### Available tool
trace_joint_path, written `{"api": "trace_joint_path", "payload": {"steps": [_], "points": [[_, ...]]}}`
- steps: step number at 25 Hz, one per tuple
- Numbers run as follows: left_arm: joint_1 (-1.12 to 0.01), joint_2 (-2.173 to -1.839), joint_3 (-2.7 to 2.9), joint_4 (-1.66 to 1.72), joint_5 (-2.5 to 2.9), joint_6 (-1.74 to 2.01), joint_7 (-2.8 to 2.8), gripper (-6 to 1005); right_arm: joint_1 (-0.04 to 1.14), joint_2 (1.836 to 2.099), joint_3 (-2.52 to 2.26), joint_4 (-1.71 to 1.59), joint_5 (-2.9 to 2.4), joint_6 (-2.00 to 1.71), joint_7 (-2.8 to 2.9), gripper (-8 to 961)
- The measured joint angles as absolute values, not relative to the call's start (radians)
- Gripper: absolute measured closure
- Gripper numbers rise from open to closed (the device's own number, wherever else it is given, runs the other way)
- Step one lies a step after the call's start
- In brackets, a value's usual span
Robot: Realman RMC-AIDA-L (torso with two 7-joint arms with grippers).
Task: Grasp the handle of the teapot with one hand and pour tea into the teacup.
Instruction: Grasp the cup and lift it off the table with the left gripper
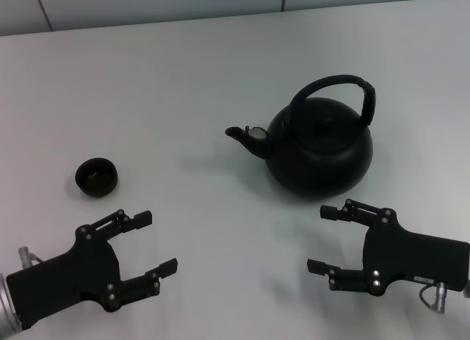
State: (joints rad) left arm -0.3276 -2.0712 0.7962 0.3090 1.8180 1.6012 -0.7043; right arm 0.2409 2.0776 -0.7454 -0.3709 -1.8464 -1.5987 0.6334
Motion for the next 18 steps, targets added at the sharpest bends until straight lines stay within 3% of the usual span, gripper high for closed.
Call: {"api": "trace_joint_path", "payload": {"steps": [1, 18], "points": [[-0.327, -2.071, 0.796, 0.307, 1.817, 1.601, -0.699, 194, 0.241, 2.078, -0.745, -0.371, -1.846, -1.599, 0.633, 136], [-0.328, -2.069, 0.796, 0.276, 1.816, 1.587, -0.681, 194, 0.239, 2.075, -0.744, -0.370, -1.845, -1.577, 0.631, 136]]}}
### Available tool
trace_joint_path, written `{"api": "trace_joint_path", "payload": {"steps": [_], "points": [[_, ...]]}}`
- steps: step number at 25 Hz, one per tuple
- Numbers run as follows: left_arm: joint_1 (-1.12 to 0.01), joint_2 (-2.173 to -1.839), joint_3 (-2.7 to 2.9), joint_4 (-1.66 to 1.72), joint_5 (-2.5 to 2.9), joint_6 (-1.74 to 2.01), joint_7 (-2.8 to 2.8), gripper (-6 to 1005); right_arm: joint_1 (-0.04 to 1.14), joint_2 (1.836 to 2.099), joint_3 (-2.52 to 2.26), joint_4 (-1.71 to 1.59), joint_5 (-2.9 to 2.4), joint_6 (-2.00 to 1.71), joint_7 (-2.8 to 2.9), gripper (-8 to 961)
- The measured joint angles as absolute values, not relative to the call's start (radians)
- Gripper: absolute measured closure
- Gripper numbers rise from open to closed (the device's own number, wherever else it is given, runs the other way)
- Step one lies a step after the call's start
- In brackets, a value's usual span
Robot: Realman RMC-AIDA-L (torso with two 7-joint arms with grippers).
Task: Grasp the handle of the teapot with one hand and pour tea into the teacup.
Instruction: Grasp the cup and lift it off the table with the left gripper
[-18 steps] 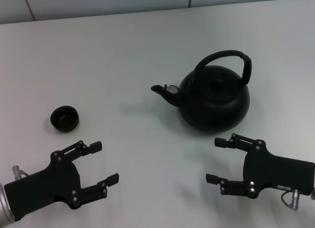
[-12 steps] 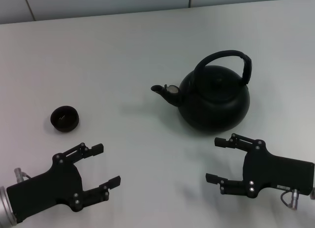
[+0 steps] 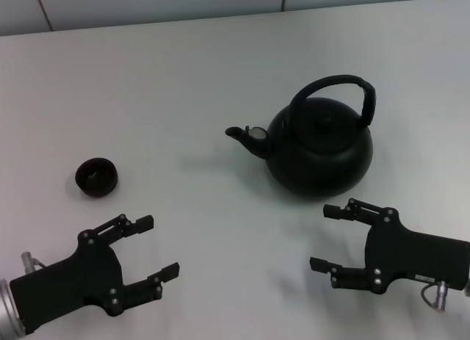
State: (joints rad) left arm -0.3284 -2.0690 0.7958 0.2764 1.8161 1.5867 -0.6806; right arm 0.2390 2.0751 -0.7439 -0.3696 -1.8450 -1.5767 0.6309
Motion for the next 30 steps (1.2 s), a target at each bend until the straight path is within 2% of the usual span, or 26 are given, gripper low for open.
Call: {"api": "trace_joint_path", "payload": {"steps": [19, 30], "points": [[-0.321, -2.070, 0.757, 0.258, 1.772, 1.585, -0.667, 195, 0.242, 2.074, -0.744, -0.370, -1.848, -1.582, 0.630, 137], [-0.314, -2.069, 0.529, 0.141, 1.584, 1.507, -0.439, 199, 0.257, 2.076, -0.740, -0.377, -1.844, -1.583, 0.636, 137]]}}
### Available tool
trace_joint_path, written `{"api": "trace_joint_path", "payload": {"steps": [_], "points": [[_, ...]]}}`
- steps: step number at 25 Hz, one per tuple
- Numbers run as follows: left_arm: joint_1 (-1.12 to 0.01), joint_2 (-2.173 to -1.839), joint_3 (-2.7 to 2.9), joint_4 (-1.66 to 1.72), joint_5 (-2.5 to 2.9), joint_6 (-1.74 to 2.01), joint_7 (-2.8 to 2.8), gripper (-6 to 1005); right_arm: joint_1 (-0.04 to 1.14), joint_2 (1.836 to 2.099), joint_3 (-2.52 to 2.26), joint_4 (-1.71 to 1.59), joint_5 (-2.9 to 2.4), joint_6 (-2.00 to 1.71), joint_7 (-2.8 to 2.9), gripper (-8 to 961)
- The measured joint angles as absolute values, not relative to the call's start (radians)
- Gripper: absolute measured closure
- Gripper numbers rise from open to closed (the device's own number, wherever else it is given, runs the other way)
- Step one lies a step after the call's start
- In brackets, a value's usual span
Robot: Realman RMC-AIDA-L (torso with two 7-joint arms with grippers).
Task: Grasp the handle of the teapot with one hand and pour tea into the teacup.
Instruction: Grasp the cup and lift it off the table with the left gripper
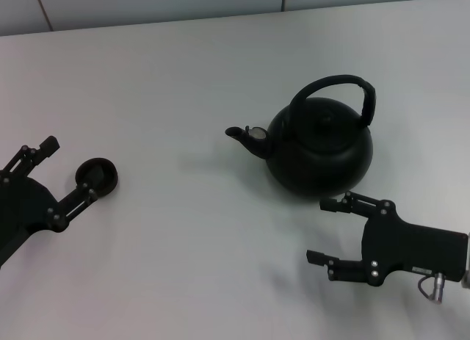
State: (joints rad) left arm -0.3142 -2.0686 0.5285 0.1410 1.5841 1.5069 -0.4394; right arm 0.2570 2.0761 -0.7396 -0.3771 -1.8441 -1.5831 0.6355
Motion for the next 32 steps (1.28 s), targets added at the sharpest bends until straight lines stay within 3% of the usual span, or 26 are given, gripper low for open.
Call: {"api": "trace_joint_path", "payload": {"steps": [32], "points": [[-0.344, -2.070, 0.561, 0.130, 1.633, 1.249, -0.475, 198, 0.281, 2.078, -0.730, -0.371, -1.844, -1.576, 0.640, 136]]}}
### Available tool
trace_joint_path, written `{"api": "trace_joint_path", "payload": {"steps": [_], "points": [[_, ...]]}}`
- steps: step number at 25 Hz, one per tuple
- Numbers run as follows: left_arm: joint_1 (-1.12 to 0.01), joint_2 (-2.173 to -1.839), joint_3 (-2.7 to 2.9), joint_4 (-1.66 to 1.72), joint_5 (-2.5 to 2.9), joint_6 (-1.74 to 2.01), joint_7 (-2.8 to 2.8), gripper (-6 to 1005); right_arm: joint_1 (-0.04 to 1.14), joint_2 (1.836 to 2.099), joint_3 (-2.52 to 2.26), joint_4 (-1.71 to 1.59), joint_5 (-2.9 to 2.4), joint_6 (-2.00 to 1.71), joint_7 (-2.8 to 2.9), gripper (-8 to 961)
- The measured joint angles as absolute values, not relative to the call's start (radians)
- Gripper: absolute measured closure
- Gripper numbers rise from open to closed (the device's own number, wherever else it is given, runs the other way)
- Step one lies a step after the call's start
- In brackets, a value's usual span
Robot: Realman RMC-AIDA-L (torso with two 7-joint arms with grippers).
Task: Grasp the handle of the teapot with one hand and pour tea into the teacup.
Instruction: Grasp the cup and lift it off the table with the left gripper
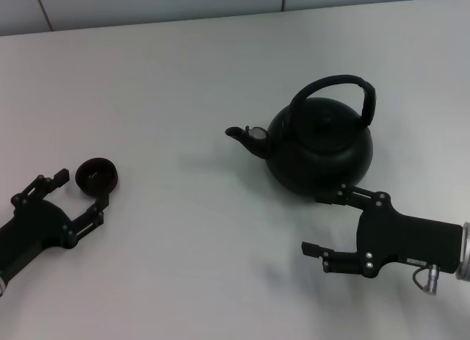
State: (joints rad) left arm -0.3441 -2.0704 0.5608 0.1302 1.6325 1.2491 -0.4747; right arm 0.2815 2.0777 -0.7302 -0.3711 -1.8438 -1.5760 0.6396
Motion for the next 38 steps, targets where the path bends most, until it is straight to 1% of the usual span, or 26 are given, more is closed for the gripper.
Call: {"api": "trace_joint_path", "payload": {"steps": [12, 32, 38], "points": [[-0.425, -2.072, 0.560, 0.106, 1.634, 1.166, -0.486, 202, 0.286, 2.079, -0.730, -0.371, -1.844, -1.583, 0.641, 136], [-0.423, -2.072, 0.559, 0.104, 1.628, 1.170, -0.501, 294, 0.290, 2.080, -0.730, -0.368, -1.844, -1.586, 0.641, 137], [-0.423, -2.072, 0.560, 0.104, 1.632, 1.185, -0.502, 303, 0.288, 2.078, -0.729, -0.368, -1.844, -1.590, 0.641, 136]]}}
